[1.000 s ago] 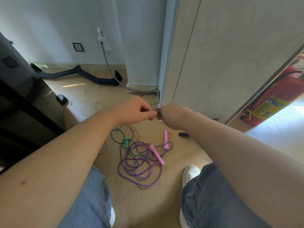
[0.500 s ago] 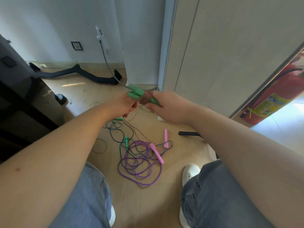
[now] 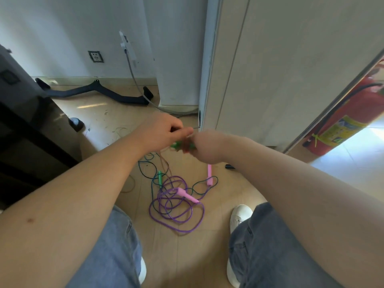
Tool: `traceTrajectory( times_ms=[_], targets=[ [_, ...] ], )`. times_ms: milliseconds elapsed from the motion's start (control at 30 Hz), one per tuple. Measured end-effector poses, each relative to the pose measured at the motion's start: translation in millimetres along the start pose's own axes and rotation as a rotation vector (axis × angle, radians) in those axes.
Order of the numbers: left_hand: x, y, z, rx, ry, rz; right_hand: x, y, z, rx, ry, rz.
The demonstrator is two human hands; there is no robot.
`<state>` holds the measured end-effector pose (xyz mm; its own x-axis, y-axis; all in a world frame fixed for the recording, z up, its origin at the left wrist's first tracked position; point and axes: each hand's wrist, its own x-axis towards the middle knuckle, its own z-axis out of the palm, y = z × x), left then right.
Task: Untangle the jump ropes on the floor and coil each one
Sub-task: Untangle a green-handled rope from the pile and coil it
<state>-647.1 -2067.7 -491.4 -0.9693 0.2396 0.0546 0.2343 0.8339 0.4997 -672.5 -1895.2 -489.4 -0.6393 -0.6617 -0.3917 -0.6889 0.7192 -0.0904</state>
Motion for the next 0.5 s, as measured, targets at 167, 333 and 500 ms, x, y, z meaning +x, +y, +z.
traceTrajectory(
  times_ms=[167, 333, 500],
  targets=[
    [-2.0, -9.6, 0.9, -0.072, -0.029, -0.084, -16.7, -5.4, -11.6, 0.417, -0.222, -0.175],
    [-3.1, -4.5, -0.7, -0.414, -0.097, -0.292, -29.3, -1.1, -22.1, 1.037, -0.146, -0.258],
    [2.5, -4.1, 8.2, -0.474, -0.063, -0.351, -26.5, 3.8, -25.3, 0.895, 0.295, 0.004]
  ],
)
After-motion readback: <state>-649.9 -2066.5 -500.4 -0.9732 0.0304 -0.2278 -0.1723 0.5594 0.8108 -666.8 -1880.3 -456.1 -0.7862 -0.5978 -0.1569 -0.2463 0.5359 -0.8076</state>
